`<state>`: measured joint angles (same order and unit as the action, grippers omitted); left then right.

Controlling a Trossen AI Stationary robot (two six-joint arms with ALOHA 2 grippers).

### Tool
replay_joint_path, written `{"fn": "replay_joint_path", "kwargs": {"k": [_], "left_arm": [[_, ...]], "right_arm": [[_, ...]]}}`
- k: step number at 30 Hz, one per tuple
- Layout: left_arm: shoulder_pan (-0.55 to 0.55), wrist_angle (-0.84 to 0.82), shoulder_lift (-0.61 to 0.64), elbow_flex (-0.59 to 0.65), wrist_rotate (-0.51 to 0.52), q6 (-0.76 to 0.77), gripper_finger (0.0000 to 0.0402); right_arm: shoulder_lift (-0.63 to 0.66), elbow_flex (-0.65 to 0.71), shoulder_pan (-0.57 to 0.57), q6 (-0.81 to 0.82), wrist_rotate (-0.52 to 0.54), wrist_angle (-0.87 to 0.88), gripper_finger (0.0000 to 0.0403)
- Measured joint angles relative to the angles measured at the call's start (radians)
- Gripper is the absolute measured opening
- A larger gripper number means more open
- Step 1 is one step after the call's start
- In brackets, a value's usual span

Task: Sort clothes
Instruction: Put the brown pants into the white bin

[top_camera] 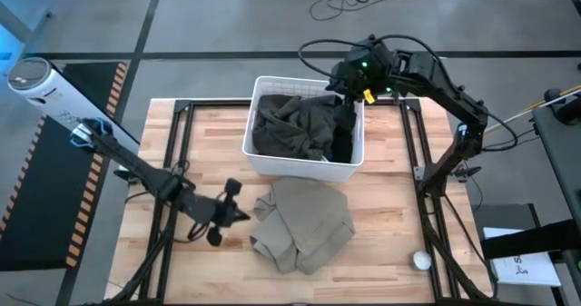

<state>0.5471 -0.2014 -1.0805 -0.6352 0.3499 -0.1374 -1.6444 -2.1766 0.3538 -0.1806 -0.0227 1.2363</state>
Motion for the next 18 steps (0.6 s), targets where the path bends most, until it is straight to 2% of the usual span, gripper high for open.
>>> {"fn": "replay_joint_path", "kwargs": {"k": [5, 8, 18], "left_arm": [[0.051, 0.002, -0.120, -0.046, 0.000, 0.079, 0.0004], [0.061, 0.003, -0.208, -0.092, 0.000, 0.118, 0.0025], [0.097, -0.045, -0.491, -0.309, 0.001, 0.171, 0.0164]], "right_arm": [[-0.008, 0.005, -0.015, 0.007, -0.008, 0.004, 0.0190], [-0.008, 0.033, -0.056, -0.017, -0.009, 0.007, 0.0190], [0.000, 0.148, -0.255, 0.055, 0.004, 0.020, 0.0133]]}}
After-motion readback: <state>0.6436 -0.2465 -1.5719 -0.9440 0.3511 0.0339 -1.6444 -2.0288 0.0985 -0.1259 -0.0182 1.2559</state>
